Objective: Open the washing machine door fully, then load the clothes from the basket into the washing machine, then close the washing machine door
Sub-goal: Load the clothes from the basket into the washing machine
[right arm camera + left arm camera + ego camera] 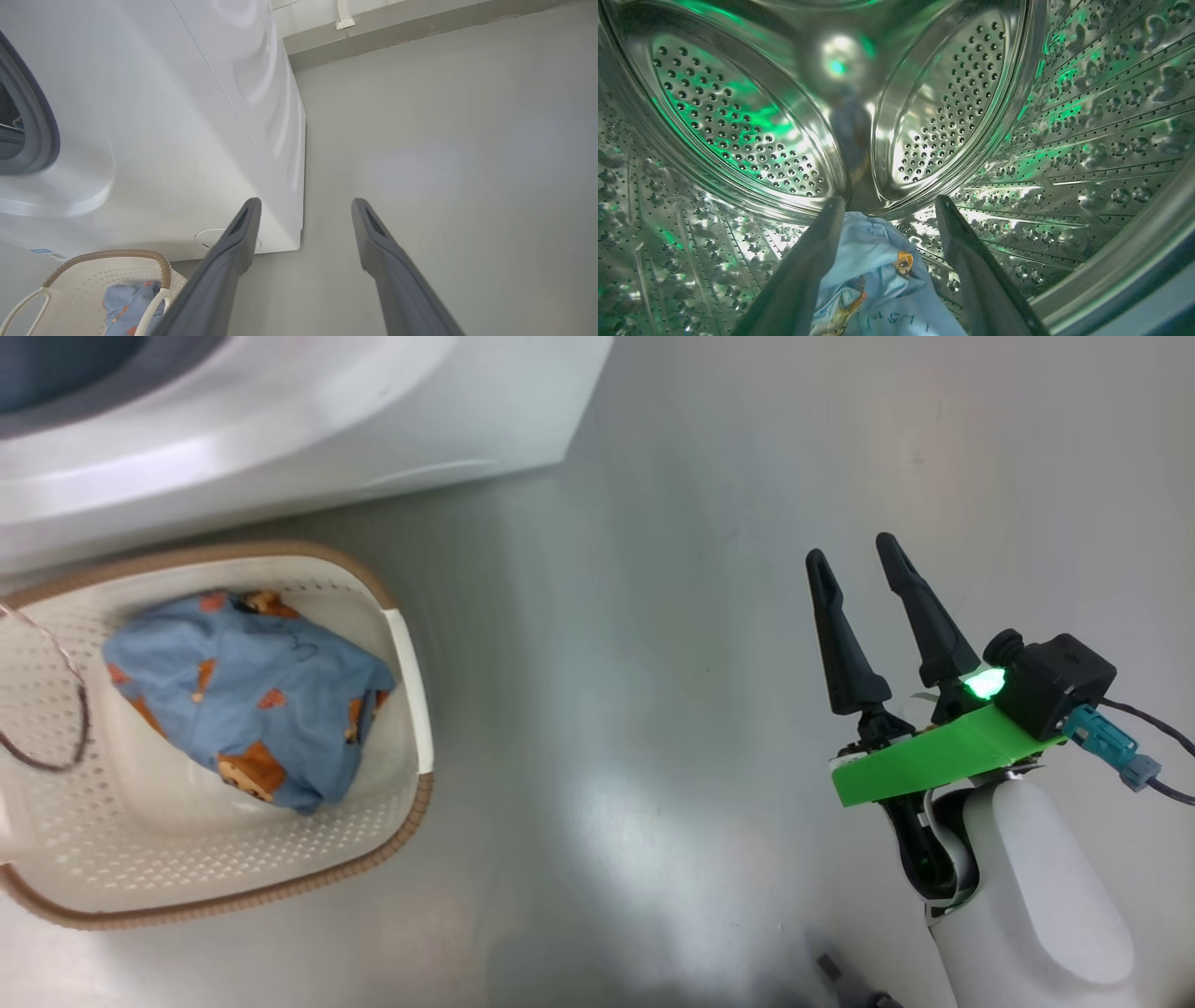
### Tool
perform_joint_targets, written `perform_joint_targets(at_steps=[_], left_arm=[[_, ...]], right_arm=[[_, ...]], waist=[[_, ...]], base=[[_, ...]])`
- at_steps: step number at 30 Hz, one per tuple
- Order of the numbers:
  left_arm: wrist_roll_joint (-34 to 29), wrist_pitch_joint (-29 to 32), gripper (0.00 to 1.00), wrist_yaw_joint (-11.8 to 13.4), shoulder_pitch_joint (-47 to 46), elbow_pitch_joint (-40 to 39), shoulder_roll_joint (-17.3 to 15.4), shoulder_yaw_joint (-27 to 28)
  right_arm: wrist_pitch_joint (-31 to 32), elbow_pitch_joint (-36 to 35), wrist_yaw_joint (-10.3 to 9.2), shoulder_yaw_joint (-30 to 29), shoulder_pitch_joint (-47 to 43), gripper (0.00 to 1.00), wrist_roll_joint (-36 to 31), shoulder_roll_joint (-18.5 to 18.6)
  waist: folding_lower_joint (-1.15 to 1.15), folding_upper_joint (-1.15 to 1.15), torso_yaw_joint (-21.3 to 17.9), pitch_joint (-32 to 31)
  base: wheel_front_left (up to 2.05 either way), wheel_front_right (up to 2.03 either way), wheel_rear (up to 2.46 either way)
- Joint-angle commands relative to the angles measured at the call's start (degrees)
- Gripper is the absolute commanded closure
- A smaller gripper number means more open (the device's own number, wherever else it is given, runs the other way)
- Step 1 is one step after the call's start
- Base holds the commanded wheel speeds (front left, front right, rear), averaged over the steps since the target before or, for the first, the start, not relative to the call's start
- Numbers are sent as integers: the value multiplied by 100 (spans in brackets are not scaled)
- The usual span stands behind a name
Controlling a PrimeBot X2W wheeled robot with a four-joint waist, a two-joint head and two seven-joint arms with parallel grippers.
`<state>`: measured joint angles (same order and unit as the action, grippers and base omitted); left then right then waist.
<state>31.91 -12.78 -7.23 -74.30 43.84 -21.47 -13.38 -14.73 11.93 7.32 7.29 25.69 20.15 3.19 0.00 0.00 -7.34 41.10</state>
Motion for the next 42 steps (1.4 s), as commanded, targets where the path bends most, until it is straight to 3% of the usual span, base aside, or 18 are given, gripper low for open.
perform_joint_targets(at_steps=[1,14,23,33,42], left_arm=[[48,-53,0,46,277,-256,-258,61],[134,-197,0,417,1844,-1525,-53,245],[-45,-219,0,661,2924,-2609,217,724],[-598,-221,0,681,4281,-3699,807,1304],[-1241,-221,0,527,5138,-4068,1313,1699]], right_arm=[[-27,-85,17,96,-253,0,-69,-32],[-27,-68,17,-10,-353,0,-136,-32],[-27,-96,17,-24,-356,0,-89,-32],[-27,-94,17,15,-341,0,-78,-32],[-27,-94,17,56,-322,0,-101,-32]], waist=[[0,0,156,-268],[0,0,206,-500],[0,0,175,-462],[0,0,184,-449],[0,0,189,-423]], base=[[0,0,0],[0,0,0],[0,0,0],[0,0,0],[0,0,0]])
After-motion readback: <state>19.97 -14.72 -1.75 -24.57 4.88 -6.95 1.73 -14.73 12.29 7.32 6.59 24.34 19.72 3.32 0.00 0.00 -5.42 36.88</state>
